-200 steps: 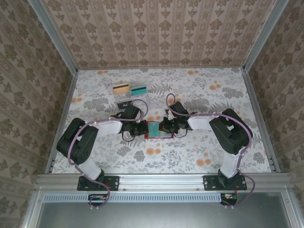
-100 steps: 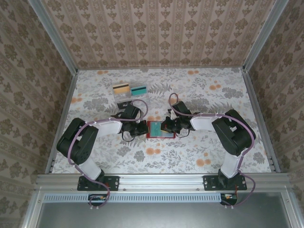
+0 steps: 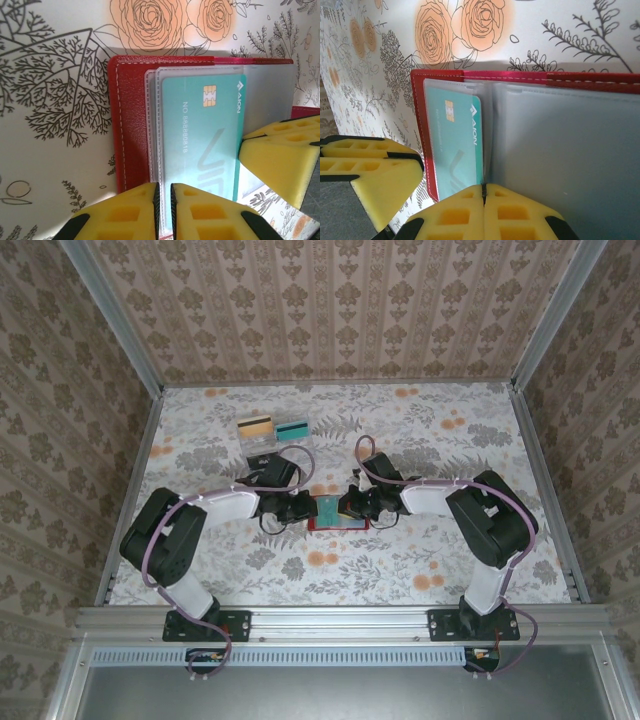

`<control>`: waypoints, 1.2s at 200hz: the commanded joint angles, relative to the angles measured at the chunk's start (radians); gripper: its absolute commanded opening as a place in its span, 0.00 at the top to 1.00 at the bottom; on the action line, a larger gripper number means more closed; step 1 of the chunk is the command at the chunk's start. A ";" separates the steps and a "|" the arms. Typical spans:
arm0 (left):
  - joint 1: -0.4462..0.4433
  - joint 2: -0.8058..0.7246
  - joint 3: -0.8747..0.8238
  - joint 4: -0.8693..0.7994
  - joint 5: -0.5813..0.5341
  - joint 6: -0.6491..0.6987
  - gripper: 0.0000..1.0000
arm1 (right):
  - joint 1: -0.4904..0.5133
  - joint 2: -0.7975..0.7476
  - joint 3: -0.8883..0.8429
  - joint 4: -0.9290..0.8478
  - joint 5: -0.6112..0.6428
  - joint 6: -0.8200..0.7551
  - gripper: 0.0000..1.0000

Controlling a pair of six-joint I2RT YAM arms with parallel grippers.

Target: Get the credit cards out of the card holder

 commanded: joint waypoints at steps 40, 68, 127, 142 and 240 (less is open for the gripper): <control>-0.002 0.055 -0.011 -0.069 -0.034 0.016 0.92 | -0.001 -0.008 -0.014 0.000 -0.020 -0.006 1.00; 0.010 0.063 -0.036 -0.074 -0.047 0.011 0.95 | -0.012 -0.019 -0.023 -0.010 -0.023 -0.018 1.00; 0.020 0.068 -0.039 -0.074 -0.037 0.012 0.98 | -0.035 -0.046 -0.050 -0.009 -0.031 -0.026 1.00; 0.019 0.068 -0.036 -0.071 -0.031 0.012 0.98 | -0.034 -0.038 -0.047 0.014 -0.052 -0.020 1.00; 0.016 0.075 -0.024 -0.076 -0.022 0.014 0.98 | -0.003 0.021 0.009 0.014 -0.054 -0.021 0.82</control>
